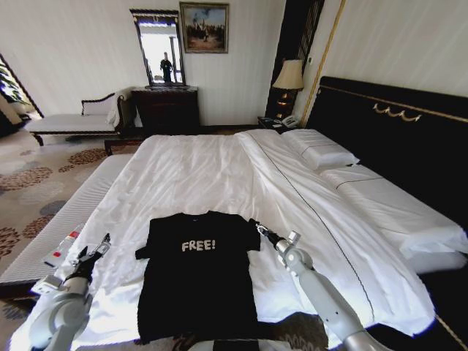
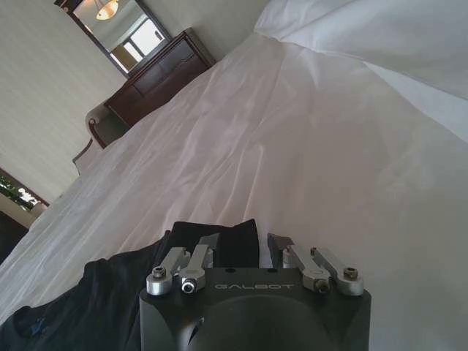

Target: Fold the clothes on the bed.

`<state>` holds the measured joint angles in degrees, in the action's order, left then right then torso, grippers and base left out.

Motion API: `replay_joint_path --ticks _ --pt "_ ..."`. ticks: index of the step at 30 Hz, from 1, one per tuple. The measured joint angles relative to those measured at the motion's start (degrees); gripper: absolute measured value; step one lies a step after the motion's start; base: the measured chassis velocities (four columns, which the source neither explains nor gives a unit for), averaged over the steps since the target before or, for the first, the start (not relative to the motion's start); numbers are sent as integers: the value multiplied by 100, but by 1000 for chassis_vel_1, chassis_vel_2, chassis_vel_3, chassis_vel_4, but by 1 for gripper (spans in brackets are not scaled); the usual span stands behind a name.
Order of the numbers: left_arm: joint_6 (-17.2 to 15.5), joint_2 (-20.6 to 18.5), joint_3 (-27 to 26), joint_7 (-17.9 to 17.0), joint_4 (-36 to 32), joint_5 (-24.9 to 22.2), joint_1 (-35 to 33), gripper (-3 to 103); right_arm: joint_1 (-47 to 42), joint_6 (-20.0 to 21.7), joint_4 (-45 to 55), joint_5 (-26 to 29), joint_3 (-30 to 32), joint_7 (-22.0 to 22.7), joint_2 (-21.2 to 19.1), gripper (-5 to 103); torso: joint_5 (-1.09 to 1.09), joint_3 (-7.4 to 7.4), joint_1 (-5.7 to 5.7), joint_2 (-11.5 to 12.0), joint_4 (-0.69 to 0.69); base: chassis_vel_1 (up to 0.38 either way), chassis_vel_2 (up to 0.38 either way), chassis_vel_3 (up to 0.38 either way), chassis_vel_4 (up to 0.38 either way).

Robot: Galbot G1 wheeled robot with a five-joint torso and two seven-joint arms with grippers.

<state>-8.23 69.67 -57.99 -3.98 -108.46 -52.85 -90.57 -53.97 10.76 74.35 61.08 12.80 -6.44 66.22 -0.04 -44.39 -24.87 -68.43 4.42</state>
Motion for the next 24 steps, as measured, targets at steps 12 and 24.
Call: replay_joint_path --ticks 12,24 --pt "0 8 6 -1 26 3 20 100 -134 -41 298 -12 89 -82 -113 1 0 0 0 0 0 0 0 0 0" --pt "29 11 -43 10 36 -11 -13 100 -641 -45 1084 -47 372 115 -349 0 0 0 0 0 0 0 0 0 0"
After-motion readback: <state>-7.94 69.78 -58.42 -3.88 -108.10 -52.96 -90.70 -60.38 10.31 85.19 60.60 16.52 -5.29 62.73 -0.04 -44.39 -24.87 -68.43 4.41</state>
